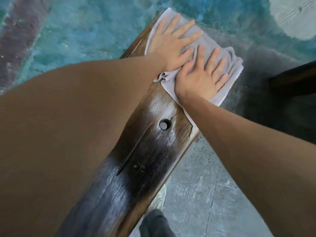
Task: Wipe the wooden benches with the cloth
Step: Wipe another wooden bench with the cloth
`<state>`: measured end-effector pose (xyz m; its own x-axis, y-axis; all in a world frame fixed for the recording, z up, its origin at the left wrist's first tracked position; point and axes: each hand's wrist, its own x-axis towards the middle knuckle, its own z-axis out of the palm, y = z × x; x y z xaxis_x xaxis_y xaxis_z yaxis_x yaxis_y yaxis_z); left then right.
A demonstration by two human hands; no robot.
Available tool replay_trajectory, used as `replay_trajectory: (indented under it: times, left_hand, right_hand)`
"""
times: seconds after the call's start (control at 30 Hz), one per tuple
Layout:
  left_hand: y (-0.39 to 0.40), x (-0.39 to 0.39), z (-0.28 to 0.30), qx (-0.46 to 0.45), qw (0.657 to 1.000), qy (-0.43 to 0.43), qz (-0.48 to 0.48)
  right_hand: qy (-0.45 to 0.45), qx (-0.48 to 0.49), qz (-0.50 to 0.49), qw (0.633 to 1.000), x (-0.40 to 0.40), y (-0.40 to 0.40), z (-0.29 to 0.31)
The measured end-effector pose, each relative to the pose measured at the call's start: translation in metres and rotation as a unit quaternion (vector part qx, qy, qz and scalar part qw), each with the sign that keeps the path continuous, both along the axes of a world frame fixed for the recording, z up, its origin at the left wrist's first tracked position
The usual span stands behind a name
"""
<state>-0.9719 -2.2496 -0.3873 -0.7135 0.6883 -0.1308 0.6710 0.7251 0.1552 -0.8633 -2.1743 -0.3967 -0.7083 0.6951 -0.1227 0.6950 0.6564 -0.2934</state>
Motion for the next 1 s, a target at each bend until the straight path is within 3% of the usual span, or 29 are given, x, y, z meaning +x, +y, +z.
replay_trajectory:
  times: [0.2, 0.43, 0.57, 0.67, 0.83, 1.0]
  left_hand:
    - [-0.062, 0.103, -0.002, 0.055, 0.998, -0.034, 0.015]
    - [-0.216, 0.273, -0.001, 0.037, 0.995, -0.018, 0.086]
    - [-0.327, 0.392, -0.003, 0.017, 0.986, -0.013, 0.166]
    - [-0.368, 0.461, -0.006, -0.010, 0.974, -0.021, 0.225]
    - [-0.363, 0.443, -0.014, 0.001, 0.981, -0.016, 0.192]
    - [-0.310, 0.356, -0.018, 0.031, 0.980, 0.008, 0.197]
  right_hand:
    - [-0.040, 0.017, -0.014, 0.999, 0.091, -0.068, 0.004]
    - [-0.033, 0.006, 0.057, 0.998, 0.244, -0.211, 0.005]
    - [-0.027, -0.005, 0.131, 0.991, 0.351, -0.312, 0.008]
    - [-0.056, 0.004, 0.210, 0.976, 0.404, -0.341, 0.009]
    - [-0.052, 0.037, 0.376, 0.924, 0.379, -0.299, 0.005]
    - [-0.036, 0.070, 0.456, 0.887, 0.280, -0.213, 0.005]
